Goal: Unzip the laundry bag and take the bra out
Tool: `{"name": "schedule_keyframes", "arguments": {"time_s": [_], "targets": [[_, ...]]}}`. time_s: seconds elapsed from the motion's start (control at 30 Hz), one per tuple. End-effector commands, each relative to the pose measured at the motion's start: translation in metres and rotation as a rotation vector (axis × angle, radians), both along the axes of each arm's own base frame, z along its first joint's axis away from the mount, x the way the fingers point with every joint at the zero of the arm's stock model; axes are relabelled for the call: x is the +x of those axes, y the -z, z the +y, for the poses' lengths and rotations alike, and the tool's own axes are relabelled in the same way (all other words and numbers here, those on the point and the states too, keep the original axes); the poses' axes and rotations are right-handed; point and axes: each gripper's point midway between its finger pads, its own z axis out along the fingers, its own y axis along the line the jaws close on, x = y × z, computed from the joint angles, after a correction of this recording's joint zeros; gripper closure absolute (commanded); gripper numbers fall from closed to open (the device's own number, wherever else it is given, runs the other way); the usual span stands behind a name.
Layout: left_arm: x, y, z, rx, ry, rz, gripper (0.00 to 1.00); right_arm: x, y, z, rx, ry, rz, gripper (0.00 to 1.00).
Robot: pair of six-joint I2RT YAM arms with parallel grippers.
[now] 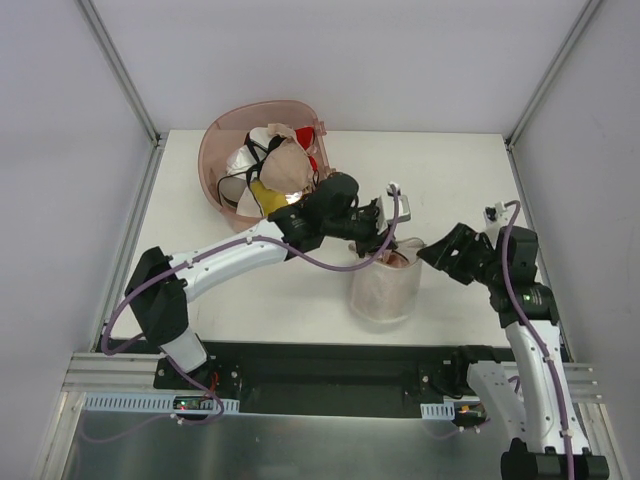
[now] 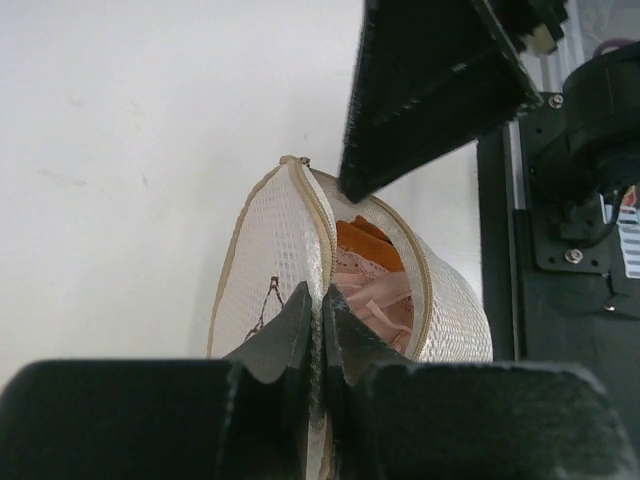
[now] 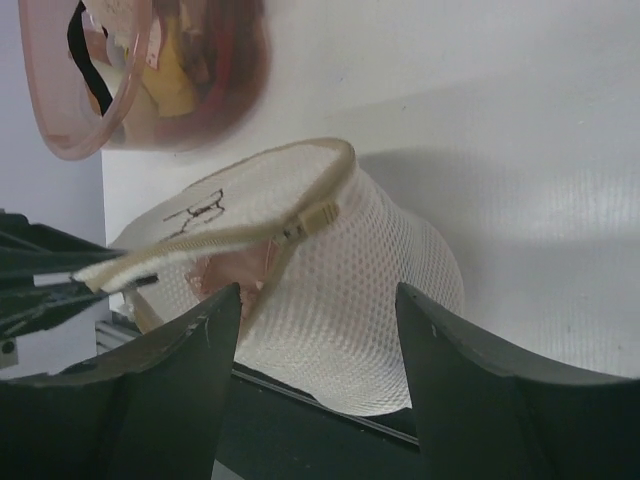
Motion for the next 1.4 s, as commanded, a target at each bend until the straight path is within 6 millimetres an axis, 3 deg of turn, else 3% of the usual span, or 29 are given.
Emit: {"name": "schedule_keyframes", "arguments": {"time_s": [0.0, 0.03, 0.07, 0.13, 0.17, 0.23, 0.33, 0.47, 0.5, 0.57, 0.7, 0.8, 0.83, 0.93, 1.03, 1.13, 1.17, 1.23, 1.27, 1.37], "targets": [[0.008, -0.076, -0.019, -0.141, 0.119, -0.166, 0.88, 0.003, -0.045, -0.031, -0.061, 0.181, -0.136, 0.33], [0.004, -0.077, -0.018, -0.132, 0.139, -0.163, 0.51, 0.001, -0.048, -0.037, -0.078, 0.220, -0.146, 0.32], [0.003, -0.075, -0.017, -0.120, 0.147, -0.149, 0.33, -0.006, -0.047, -0.044, -0.097, 0.255, -0.143, 0.32], [-0.004, -0.063, -0.010, -0.070, 0.151, -0.096, 0.08, -0.011, -0.044, -0.067, -0.158, 0.380, -0.134, 0.31], [-0.008, -0.059, -0.007, -0.058, 0.153, -0.081, 0.05, -0.019, -0.040, -0.074, -0.171, 0.424, -0.119, 0.31], [-0.014, -0.047, 0.002, -0.031, 0.143, -0.034, 0.04, -0.025, -0.028, -0.093, -0.217, 0.524, -0.093, 0.31], [-0.018, -0.044, 0.005, -0.022, 0.107, 0.038, 0.03, -0.034, -0.017, -0.106, -0.250, 0.589, -0.076, 0.29], [-0.011, -0.043, -0.020, 0.005, -0.033, 0.091, 0.10, -0.043, -0.005, -0.119, -0.318, 0.639, 0.016, 0.27], [-0.008, -0.030, -0.031, 0.046, -0.094, 0.063, 0.11, -0.042, 0.000, -0.122, -0.338, 0.649, 0.059, 0.26], [-0.008, -0.021, -0.046, 0.087, -0.125, -0.006, 0.09, -0.041, -0.002, -0.123, -0.348, 0.644, 0.088, 0.24], [0.000, -0.019, -0.053, 0.110, -0.227, -0.019, 0.08, -0.025, 0.021, -0.096, -0.262, 0.478, 0.244, 0.22], [0.005, -0.021, -0.044, 0.117, -0.287, -0.018, 0.08, -0.007, 0.051, -0.077, -0.120, 0.406, 0.337, 0.30], [0.009, -0.022, -0.038, 0.120, -0.324, -0.016, 0.08, 0.007, 0.055, -0.075, -0.080, 0.414, 0.326, 0.31], [0.007, -0.023, -0.016, 0.122, -0.372, 0.018, 0.07, 0.021, 0.071, -0.064, -0.018, 0.380, 0.334, 0.37], [0.003, -0.023, 0.012, 0.117, -0.431, 0.071, 0.06, 0.025, 0.091, -0.058, -0.058, 0.360, 0.375, 0.41], [0.001, -0.020, 0.041, 0.110, -0.481, 0.115, 0.05, 0.021, 0.109, -0.036, -0.046, 0.312, 0.422, 0.43], [0.005, -0.018, 0.056, 0.113, -0.527, 0.109, 0.05, 0.016, 0.113, -0.018, -0.054, 0.253, 0.429, 0.45], [0.005, -0.016, 0.067, 0.114, -0.555, 0.119, 0.05, 0.014, 0.117, 0.001, -0.019, 0.246, 0.434, 0.46], [0.005, -0.014, 0.074, 0.118, -0.568, 0.120, 0.05, 0.008, 0.117, 0.019, -0.017, 0.189, 0.427, 0.46], [0.010, -0.012, 0.084, 0.120, -0.599, 0.123, 0.04, 0.003, 0.106, 0.059, 0.049, 0.130, 0.431, 0.48]]}}
